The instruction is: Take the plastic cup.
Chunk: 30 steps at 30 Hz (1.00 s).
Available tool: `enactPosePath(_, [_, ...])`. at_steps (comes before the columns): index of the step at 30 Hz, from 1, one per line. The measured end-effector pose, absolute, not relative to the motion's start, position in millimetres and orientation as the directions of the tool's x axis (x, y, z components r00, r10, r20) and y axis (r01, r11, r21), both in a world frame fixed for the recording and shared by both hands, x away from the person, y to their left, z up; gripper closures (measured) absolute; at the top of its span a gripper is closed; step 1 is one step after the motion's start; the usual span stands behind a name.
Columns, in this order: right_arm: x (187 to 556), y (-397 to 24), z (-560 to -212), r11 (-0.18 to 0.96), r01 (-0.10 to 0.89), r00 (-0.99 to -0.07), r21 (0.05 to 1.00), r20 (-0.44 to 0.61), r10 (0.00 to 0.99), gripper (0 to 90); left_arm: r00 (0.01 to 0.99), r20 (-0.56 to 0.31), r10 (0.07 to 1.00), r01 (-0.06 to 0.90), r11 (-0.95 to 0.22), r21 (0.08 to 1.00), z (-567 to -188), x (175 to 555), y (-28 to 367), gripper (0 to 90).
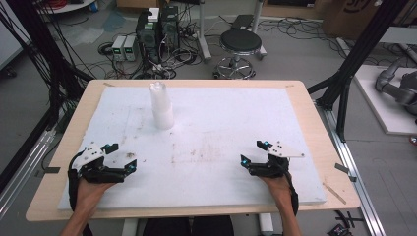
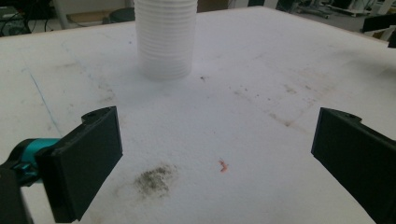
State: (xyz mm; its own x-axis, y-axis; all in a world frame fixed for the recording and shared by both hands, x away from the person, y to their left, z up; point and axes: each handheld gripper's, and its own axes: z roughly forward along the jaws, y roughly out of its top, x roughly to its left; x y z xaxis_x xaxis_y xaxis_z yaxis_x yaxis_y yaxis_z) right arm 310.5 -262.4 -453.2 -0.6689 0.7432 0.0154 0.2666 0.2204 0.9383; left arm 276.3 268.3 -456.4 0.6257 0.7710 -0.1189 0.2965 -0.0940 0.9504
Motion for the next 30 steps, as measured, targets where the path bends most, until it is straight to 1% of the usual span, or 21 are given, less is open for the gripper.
enactPosePath(5, [310.4,-261.4,-453.2,0.229,0.269,-0.669,0.935,0.01,0.743,14.4,0.648,-0.119,0.752,0.274,-0.084,0.958,-443.7,282.9,276.9,1.8])
enactPosePath(10, [310.7,-262.2,-453.2,0.222,0.269,-0.667,0.937,0.015,0.745,14.4,0.689,-0.127,0.713,0.261,-0.081,0.962,-424.7,296.5,285.2,1.8])
enactPosePath(22, [310.9,-262.0,-453.3,0.22,0.273,-0.666,0.936,0.019,0.746,14.4,0.754,-0.089,0.651,0.2,-0.098,0.975,-384.3,335.4,295.4,1.8])
enactPosePath(30, [310.7,-262.5,-453.3,0.219,0.268,-0.668,0.938,0.017,0.744,14.4,0.793,-0.081,0.603,0.201,-0.134,0.97,-366.2,362.1,297.7,1.8])
